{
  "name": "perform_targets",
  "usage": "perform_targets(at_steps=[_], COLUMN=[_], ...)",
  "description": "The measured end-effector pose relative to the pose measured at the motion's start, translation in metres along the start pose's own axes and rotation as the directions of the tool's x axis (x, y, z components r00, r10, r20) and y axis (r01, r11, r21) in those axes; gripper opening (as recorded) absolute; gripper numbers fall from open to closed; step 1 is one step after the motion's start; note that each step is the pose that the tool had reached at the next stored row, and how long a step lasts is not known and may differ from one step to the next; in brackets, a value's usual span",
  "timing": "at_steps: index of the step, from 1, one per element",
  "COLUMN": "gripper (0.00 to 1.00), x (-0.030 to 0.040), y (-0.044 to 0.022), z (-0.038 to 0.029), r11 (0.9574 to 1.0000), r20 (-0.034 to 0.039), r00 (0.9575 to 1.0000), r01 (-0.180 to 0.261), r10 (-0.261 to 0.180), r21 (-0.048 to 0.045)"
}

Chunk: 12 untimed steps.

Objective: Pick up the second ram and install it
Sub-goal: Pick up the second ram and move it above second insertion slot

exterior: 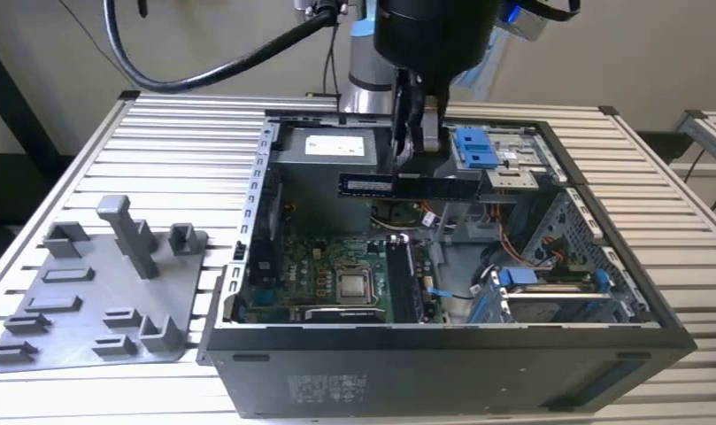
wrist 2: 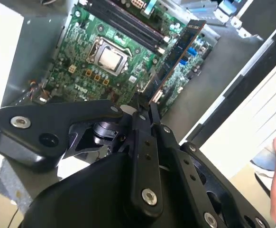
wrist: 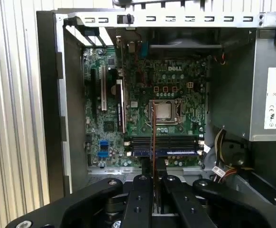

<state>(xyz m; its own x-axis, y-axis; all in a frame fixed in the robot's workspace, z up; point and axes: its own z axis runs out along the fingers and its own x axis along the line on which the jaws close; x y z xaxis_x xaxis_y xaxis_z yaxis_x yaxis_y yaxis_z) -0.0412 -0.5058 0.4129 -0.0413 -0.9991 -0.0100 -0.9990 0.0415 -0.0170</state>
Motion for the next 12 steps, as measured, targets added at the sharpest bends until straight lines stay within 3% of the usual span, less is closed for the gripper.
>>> perform_targets(at_steps=[10,12], gripper=[0.14,0.14], x=[-0.0014,-0.0015], y=[-0.035,-0.0369], z=[0.0006,0.0006], r11=[1.0,1.0], r20=[-0.0001,-0.0001], r00=[1.0,1.0], r01=[0.0,0.0], r10=[0.0,0.0], r21=[0.0,-0.0001])
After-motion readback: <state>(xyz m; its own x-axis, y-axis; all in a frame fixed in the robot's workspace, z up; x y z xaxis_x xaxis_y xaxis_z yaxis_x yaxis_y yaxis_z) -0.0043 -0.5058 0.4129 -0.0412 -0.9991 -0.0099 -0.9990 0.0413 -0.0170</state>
